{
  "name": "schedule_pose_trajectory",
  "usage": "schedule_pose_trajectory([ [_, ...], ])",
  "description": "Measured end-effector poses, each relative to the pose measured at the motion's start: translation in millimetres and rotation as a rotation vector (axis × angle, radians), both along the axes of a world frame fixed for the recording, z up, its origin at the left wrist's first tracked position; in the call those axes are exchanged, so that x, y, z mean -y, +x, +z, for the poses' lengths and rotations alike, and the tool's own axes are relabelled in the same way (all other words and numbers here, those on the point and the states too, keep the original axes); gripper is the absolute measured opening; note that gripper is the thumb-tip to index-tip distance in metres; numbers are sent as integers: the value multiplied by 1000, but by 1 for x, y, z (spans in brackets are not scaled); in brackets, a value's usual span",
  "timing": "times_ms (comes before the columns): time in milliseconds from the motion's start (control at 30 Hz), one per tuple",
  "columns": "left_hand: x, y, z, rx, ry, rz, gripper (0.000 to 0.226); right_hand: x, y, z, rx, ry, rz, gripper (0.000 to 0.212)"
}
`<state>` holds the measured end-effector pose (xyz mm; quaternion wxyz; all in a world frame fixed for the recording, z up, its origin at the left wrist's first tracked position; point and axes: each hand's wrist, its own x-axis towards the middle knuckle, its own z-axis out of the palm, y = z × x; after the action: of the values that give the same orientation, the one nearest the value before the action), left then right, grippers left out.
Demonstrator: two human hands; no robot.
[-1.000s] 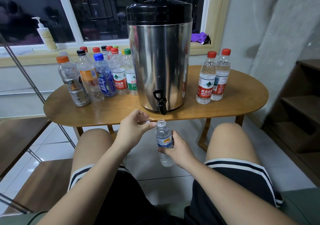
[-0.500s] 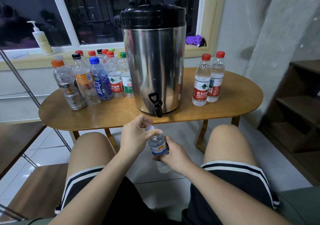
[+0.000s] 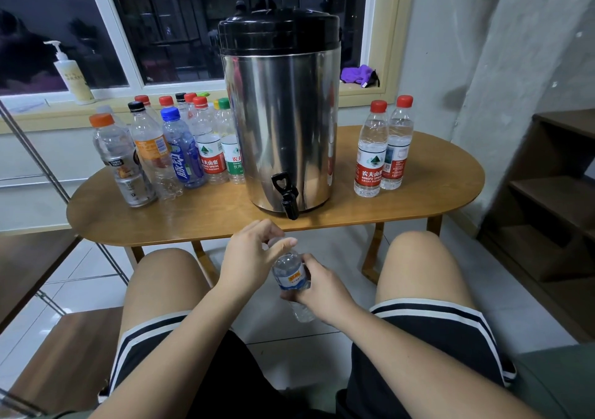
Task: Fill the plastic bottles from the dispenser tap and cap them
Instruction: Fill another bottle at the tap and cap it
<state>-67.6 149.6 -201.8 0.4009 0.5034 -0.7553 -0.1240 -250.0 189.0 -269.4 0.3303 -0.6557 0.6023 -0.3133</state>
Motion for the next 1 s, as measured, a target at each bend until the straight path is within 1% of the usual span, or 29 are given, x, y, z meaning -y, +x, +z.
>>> schedule_pose_trajectory([
  [67,0,3,5,45,53,-41,32,1,-2,-1,-11,-3,-15,68],
  [167,1,11,19,143,148,-121,20,2,-2,-2,4,5,-20,66],
  [267,7,21,32,225,222,-170,16,2,-1,-1,-14,-2,-13,64],
  [367,12,22,38,291,245,-140,19,1,-1,-1,-49,-5,5,60],
  [500,14,18,40,389,227,-63,19,-1,-1,-3,-56,-7,25,63],
  [567,15,18,40,433,238,-91,14,-1,-1,-3,-63,-12,27,65],
  [633,14,20,42,473,247,-165,21,-1,-1,-4,-65,-14,24,66],
  [700,13,23,42,464,239,-203,27,-1,-1,-3,-57,-14,17,66],
  [733,14,23,42,443,222,-196,26,0,-1,-2,-50,-13,13,66],
  [767,14,23,42,422,211,-170,24,1,-1,-1,-44,-12,9,65],
  [867,16,21,40,439,210,-77,37,2,-1,0,-57,-15,0,64],
  [933,15,19,39,460,228,-57,34,2,-1,0,-72,-14,5,63],
  [1000,16,18,38,422,243,-85,26,2,-1,-1,-86,-17,8,62],
])
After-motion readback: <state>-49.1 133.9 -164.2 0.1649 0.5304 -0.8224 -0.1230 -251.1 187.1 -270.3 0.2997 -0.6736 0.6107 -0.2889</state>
